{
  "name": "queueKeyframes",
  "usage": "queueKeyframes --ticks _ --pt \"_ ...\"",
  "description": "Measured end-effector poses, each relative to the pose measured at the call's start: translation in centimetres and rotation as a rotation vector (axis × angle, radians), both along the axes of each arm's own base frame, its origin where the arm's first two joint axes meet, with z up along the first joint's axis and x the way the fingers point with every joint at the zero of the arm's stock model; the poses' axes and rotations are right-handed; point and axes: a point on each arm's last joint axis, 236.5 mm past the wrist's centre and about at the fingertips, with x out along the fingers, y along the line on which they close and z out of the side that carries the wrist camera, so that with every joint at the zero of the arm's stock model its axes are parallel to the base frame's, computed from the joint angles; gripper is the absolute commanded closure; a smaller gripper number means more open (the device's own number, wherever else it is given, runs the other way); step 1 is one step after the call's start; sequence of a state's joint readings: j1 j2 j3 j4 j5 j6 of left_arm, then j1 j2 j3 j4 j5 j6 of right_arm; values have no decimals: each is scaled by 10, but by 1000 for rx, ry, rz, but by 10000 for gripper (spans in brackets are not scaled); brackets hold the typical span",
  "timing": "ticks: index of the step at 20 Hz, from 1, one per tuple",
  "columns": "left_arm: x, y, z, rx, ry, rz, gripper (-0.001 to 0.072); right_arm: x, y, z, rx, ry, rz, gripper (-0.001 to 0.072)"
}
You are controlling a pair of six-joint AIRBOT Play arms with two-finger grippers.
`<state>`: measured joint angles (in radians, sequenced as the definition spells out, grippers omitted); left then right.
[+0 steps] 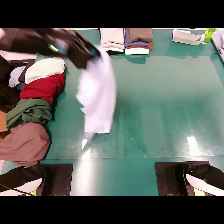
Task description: Fold the shirts.
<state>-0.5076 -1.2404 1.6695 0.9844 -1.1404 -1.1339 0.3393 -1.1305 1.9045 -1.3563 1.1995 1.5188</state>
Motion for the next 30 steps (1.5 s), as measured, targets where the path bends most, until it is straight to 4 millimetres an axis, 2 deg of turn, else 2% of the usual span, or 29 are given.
queueKeyframes --ticks 2,4,9,12,14,17,20,22,23,25,26,27,30 --pt "-2 -14 -32 50 50 -30 130 1 0 -5 -6 13 -3 693" --pt "13 -3 -58 119 73 29 130 2 0 -12 -13 28 -4 693" --pt "79 81 -105 251 145 322 131 6 1 -34 -27 81 -6 693" --pt "102 110 -154 313 262 416 130 10 2 -53 -39 120 -8 693" --pt "109 115 -192 339 359 441 130 11 3 -68 -50 152 -9 694" --pt "107 101 -242 322 529 432 130 13 3 -89 -65 198 -10 693" --pt "99 89 -277 322 651 409 131 14 3 -108 -79 238 -11 693" --pt "93 80 -291 333 688 390 132 15 3 -118 -85 257 -12 693" --pt "89 75 -297 341 699 379 177 15 4 -123 -86 266 -13 693" --pt "84 70 -308 368 707 363 374 15 3 -133 -90 290 -17 693" --pt "83 69 -312 380 708 360 507 15 3 -138 -92 302 -18 694" --pt "83 68 -315 387 705 359 684 14 3 -144 -95 317 -19 693" --pt "86 68 -317 396 689 362 681 9 0 -170 -117 389 -24 693"
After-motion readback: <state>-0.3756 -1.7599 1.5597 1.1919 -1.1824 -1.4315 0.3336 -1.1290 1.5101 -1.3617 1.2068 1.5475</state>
